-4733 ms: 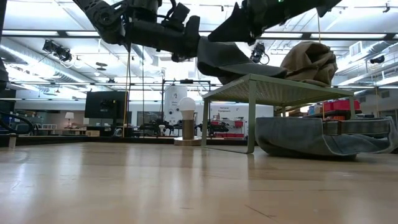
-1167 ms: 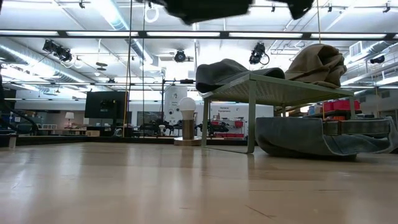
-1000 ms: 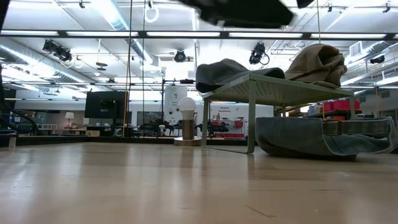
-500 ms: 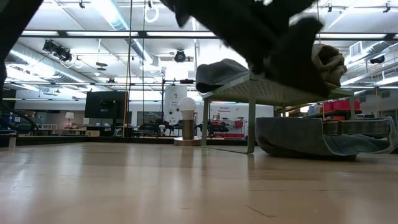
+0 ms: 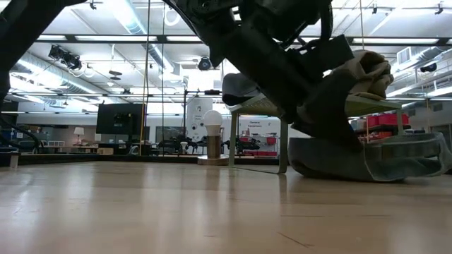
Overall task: Stack caps on shelf
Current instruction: Stack the black cap on the black cap on the shelf
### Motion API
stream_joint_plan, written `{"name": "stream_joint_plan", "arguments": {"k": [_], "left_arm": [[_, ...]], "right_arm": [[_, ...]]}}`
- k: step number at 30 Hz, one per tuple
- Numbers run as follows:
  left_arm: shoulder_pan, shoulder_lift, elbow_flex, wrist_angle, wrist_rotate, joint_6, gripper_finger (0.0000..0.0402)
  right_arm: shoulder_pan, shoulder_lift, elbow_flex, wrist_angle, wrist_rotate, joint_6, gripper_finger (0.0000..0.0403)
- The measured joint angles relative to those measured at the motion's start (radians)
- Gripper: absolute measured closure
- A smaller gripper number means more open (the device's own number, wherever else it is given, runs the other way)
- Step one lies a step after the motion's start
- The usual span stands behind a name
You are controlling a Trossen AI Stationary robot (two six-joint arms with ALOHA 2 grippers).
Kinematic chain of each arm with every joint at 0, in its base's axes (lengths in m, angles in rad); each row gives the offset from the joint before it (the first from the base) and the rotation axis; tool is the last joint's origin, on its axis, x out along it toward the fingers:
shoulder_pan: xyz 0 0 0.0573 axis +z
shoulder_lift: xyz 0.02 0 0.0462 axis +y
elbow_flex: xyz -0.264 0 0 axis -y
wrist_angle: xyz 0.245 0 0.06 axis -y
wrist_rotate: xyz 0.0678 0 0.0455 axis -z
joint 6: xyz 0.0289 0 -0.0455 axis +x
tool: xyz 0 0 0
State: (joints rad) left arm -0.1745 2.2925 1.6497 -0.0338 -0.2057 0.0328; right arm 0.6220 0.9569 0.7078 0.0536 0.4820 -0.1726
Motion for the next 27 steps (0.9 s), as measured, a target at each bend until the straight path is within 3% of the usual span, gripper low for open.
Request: {"name": "stream_joint_plan", "arguments": {"k": [3, 8, 10, 20, 27], "left_arm": [[0.0, 0.0, 0.0, 0.002, 0.072, -0.003, 0.0262], [0.0, 0.0, 0.0, -0.06, 0.135, -0.004, 0.0364], [0.0, 0.0, 0.0, -0.079, 0.168, -0.011, 0.0386], [-0.003, -0.023, 0.0, -0.075, 0.582, -0.025, 0.0392], [-0.009, -0.076, 0.0, -0.07, 0.66, -0.062, 0.039]], "right_arm": [[0.0, 0.0, 0.0, -0.001, 0.0, 0.0, 0.0321], [0.0, 0.0, 0.0, 0.0, 0.0, -0.001, 0.0321], [0.0, 0.0, 0.0, 0.0, 0.0, 0.0, 0.0321], [0.0, 0.001, 0.0, -0.002, -0.003, 0.007, 0.0321], [0.0, 0.001, 0.001, -0.001, -0.057, 0.014, 0.0321]]}}
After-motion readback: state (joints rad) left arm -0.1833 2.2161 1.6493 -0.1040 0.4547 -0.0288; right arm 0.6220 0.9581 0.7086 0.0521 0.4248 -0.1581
